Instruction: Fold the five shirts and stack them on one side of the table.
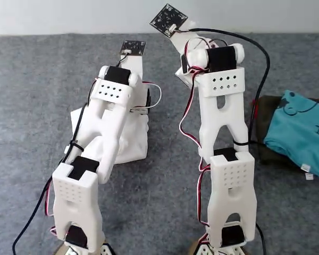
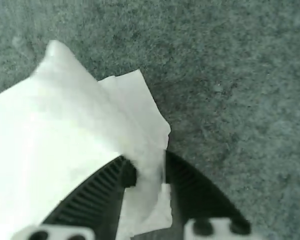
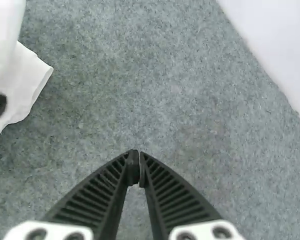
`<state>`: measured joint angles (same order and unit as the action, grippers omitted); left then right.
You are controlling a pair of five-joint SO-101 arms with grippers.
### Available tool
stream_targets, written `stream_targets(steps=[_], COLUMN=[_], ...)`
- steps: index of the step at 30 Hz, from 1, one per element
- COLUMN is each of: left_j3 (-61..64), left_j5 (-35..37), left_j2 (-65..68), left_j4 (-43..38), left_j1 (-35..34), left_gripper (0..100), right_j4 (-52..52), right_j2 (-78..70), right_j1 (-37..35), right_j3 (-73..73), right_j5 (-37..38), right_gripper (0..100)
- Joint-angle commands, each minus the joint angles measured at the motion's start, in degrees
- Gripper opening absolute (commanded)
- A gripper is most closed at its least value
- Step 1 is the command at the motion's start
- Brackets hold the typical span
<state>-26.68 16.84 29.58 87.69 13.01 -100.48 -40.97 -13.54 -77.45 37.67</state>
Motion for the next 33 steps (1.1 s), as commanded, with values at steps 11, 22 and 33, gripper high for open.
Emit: stream_targets(steps=[11,22,33], left_j3=[-9.89,-1.1,-1.36], left_j5=[-0.79,-1.93,0.44], left_j2=[-6.33,7.91,14.24], left_j4=[11.16,-2.46,-7.03], left_j1=[-23.21,-28.31,-28.31], left_gripper=[2,1,1], right_j4=[-2.07,-1.36,-2.59], right_j2=[3.38,-11.56,-18.51], right_j1=[-6.2,-25.63,-23.34], right_j3=[-1.58,-2.2,-1.67], right_j5=[-5.54,-13.89,-15.82], right_gripper=[0.9,0.9,0.9])
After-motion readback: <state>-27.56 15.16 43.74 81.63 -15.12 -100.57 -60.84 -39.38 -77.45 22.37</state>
